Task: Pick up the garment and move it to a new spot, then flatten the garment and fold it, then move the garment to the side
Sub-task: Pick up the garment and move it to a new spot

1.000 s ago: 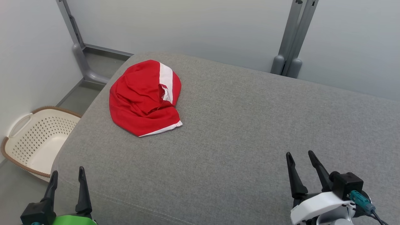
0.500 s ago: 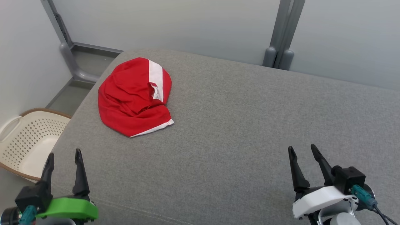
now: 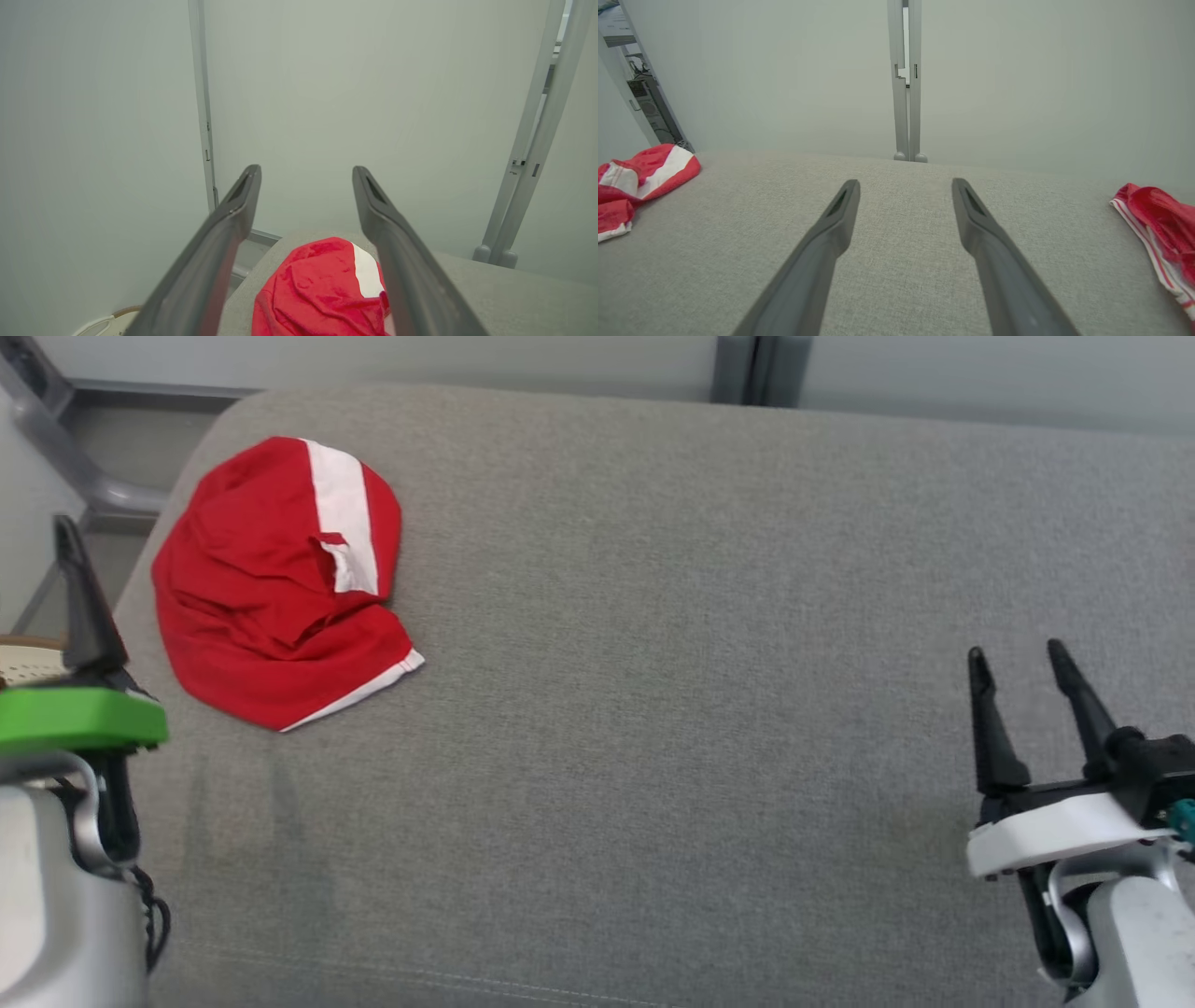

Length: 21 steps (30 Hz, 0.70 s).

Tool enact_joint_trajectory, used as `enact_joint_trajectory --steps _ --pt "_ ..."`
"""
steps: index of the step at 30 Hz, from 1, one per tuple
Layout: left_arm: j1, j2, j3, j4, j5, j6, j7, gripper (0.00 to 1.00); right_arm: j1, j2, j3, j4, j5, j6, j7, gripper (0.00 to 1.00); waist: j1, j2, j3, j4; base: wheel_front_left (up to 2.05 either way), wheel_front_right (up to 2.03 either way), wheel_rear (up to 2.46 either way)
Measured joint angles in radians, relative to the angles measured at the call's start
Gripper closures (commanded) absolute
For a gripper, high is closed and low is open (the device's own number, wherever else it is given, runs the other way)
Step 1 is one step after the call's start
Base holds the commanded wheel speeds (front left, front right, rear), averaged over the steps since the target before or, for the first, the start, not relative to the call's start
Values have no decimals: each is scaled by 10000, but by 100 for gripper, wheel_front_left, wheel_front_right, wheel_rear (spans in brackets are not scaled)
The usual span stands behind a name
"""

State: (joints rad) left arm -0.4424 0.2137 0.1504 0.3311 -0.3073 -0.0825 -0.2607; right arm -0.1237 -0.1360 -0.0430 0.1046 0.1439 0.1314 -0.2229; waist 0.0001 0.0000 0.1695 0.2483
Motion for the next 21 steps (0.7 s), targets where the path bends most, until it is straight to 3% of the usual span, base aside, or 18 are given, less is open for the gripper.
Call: enact_joint_trajectory --steps 9,21 --pt "-2607 905 125 1457 -364 -134 487 0 3 -196 -1126 -1599 -247 0 430 0 1 0 1540 -905 0 0 0" --pt "-4657 1557 -54 4915 -932 -376 1212 0 -303 -282 -1104 -2894 -320 0 1080 0 1 0 3177 -1845 0 0 0"
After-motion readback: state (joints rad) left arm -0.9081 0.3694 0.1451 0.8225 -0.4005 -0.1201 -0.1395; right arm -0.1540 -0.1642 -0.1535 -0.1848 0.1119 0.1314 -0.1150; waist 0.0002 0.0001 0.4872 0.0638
